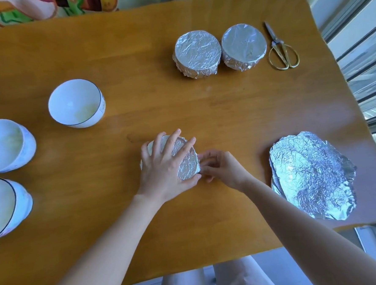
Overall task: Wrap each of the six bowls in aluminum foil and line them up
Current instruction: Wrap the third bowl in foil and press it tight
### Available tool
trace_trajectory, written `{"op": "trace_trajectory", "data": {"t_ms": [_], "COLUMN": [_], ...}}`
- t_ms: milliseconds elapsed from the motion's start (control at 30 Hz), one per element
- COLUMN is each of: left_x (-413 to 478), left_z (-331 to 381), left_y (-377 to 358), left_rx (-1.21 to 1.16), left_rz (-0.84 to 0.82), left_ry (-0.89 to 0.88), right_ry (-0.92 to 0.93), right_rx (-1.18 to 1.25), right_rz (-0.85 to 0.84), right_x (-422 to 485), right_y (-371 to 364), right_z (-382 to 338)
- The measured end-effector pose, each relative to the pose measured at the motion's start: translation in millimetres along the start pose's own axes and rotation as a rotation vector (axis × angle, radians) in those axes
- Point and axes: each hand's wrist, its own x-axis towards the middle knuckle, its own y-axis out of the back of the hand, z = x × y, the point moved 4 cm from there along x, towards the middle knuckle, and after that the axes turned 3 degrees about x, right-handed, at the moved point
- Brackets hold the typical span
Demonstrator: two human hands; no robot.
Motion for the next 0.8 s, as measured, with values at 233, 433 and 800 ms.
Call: {"op": "trace_trajectory", "data": {"t_ms": [233, 433, 800], "left_x": [-0.1, 0.2, 1.7], "left_z": [0.9, 0.5, -0.6], "left_y": [2.4, 2.1, -1.0], "left_rx": [0.016, 0.018, -0.001], "left_rz": [0.004, 0.000, -0.042], "left_ry": [-0.003, 0.006, 0.004], "right_ry": [0.013, 0.068, 0.027], "right_rx": [-0.220, -0.240, -0.137], "right_rz": [-0.014, 0.090, 0.121], "right_x": [12.3, 4.1, 0.5], "right_y": [-1.6, -8.5, -14.2], "right_z": [-13.9, -20.1, -15.0]}}
